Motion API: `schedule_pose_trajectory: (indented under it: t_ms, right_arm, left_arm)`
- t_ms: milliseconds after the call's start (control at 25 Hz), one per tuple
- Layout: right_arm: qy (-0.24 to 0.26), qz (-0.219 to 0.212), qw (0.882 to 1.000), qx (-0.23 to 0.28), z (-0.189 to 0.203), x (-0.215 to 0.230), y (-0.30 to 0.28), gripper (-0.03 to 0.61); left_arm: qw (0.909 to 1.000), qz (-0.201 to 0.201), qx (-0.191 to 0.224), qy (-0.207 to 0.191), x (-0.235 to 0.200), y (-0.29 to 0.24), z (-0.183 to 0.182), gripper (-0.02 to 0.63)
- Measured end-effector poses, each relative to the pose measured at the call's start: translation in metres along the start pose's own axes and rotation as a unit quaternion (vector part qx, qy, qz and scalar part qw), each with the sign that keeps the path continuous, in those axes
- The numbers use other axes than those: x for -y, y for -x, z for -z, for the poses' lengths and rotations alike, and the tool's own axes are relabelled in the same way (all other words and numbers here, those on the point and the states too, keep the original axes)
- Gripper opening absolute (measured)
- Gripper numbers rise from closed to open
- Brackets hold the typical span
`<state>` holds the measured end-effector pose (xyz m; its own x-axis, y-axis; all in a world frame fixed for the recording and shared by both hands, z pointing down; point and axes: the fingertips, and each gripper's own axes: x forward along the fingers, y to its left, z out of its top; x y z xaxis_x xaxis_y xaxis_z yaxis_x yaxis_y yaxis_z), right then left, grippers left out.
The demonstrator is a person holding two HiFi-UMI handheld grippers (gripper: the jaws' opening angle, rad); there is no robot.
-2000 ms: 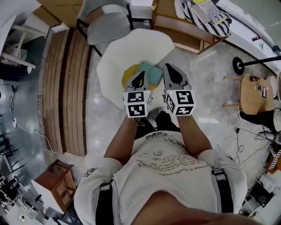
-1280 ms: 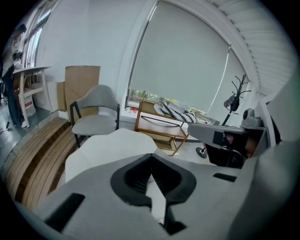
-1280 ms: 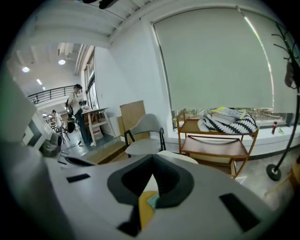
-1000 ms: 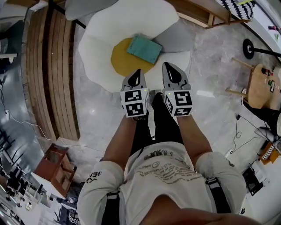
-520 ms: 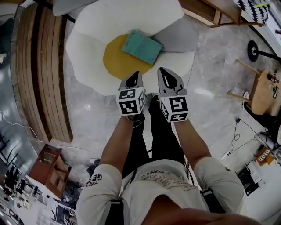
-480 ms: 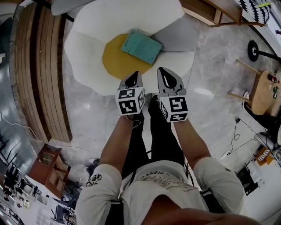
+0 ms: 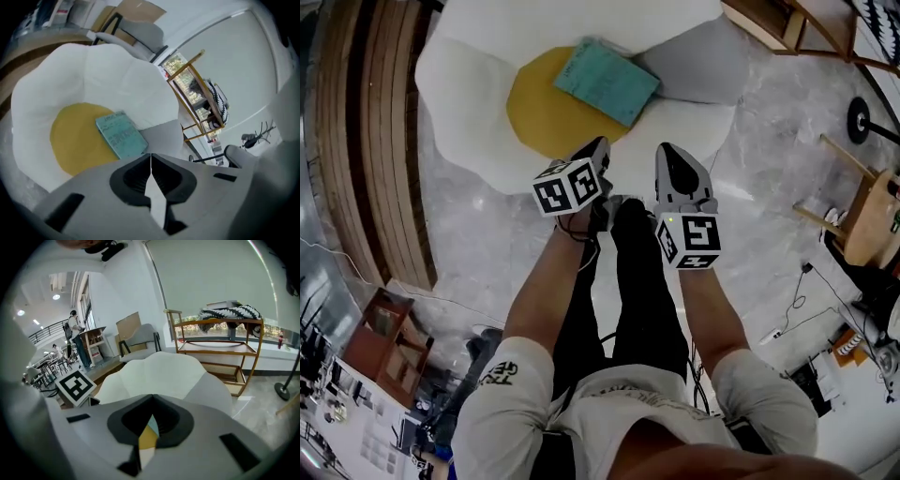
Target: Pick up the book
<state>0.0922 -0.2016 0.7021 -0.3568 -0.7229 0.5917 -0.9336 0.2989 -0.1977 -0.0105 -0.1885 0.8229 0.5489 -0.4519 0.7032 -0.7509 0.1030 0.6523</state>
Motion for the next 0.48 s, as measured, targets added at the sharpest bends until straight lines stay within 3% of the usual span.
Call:
schedule_pose_trajectory:
  t_ms: [160,360,400,440,480]
  right_arm:
    - [-0.002,-0.003,1.000,-0.009,0.023,0.008,-0.014,0.026]
    - [0.009,-0.021,1.000,-0.013,0.036,0.008,-0.027,0.026]
    - [0.012,-0.023,1.000,-0.014,0.038,0.009,-0.028,0.026]
    - [0.014,-0.025,1.000,-0.014,0.039,0.011,-0.030,0.026]
    - [0.014,-0.026,0.999,-0.015,0.040,0.013,-0.032,0.026]
  left_arm:
    - [0.9974,0.025,0.009,0.067,-0.020,-0.026,0.007,0.020]
    - [0.9939,0.050,0.001,0.098,-0.039,-0.058,0.020,0.025]
    - [0.9930,0.058,0.000,0.103,-0.042,-0.065,0.022,0.067]
    - [0.9919,0.065,0.001,0.109,-0.044,-0.071,0.023,0.157]
    - [0.9907,0.070,0.004,0.117,-0.048,-0.077,0.023,0.186]
